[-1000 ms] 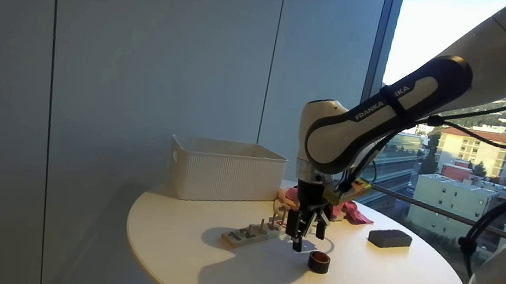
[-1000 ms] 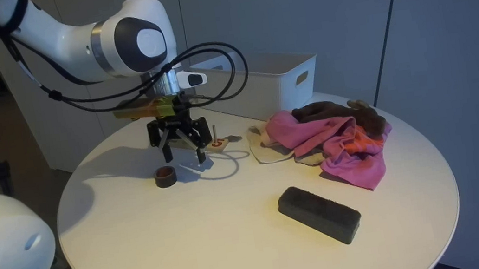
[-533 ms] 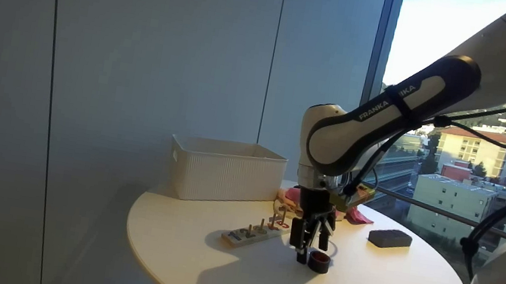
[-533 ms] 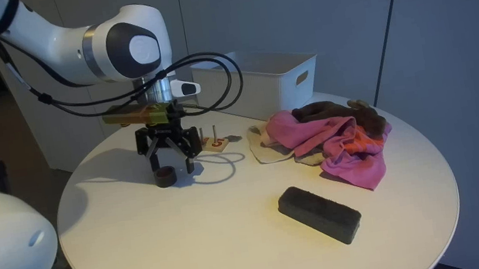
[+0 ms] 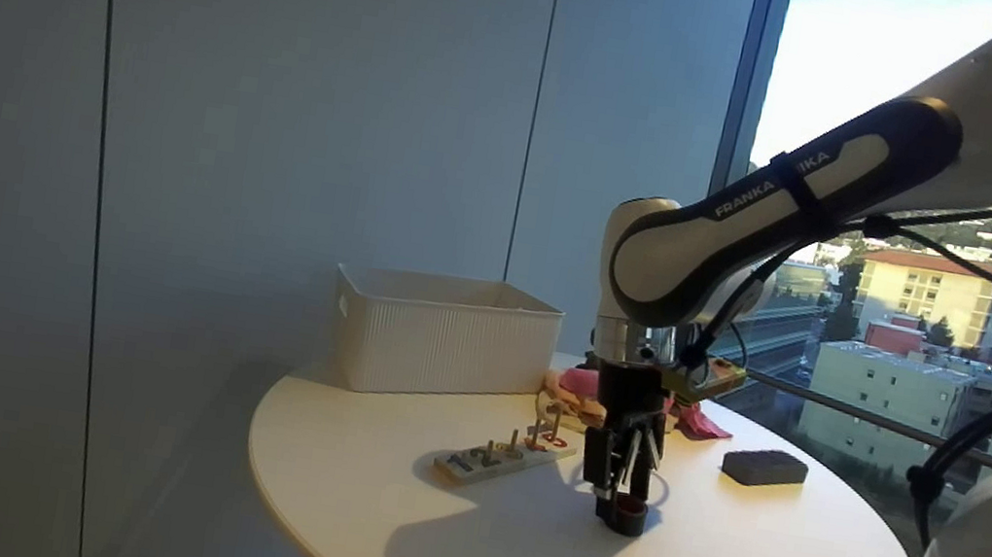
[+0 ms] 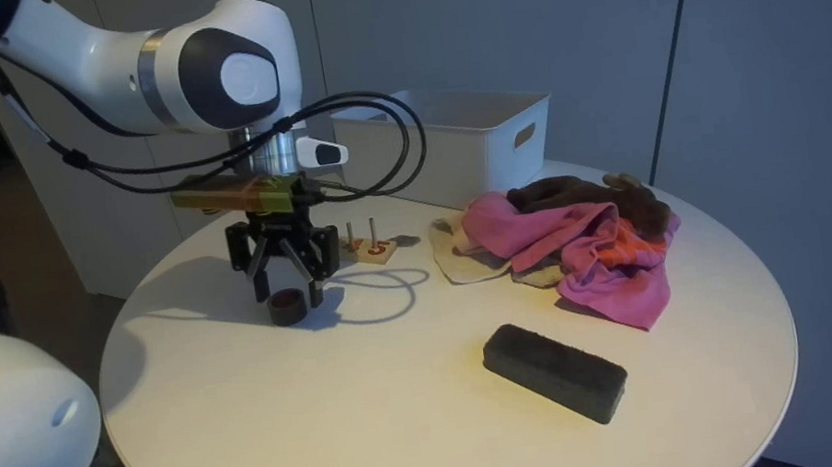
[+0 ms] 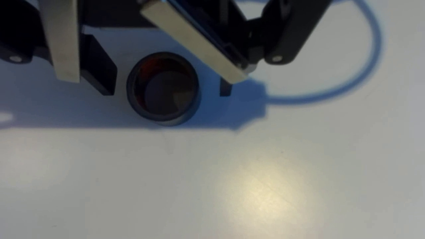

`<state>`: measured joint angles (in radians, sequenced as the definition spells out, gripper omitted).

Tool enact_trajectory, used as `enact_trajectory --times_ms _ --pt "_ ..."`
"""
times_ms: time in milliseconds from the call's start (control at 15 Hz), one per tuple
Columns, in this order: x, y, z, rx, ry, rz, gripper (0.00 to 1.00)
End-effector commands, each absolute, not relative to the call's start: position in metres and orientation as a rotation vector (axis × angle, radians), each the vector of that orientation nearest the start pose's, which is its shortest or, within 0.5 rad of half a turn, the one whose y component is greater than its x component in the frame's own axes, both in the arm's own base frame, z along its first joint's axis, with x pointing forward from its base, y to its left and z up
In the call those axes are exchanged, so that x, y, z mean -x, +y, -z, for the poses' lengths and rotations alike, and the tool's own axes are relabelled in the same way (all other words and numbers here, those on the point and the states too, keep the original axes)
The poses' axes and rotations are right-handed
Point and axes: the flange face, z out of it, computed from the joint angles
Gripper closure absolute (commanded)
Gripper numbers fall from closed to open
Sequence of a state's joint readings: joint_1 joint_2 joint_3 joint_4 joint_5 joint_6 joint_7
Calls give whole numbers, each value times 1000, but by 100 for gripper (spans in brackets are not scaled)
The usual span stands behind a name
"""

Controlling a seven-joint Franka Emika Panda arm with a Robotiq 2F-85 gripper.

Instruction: Put the black item on the object

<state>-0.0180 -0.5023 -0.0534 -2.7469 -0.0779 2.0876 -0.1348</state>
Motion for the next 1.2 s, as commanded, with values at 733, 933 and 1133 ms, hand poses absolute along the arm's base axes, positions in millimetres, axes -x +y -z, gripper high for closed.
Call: enact_trajectory --times_ms 733,933,1133 --pt "-341 -28 -356 3144 -296 -243 74" --pt "-340 -21 -367 3188 -337 -203 74" --pt "-340 -9 -390 3270 -467 -111 74"
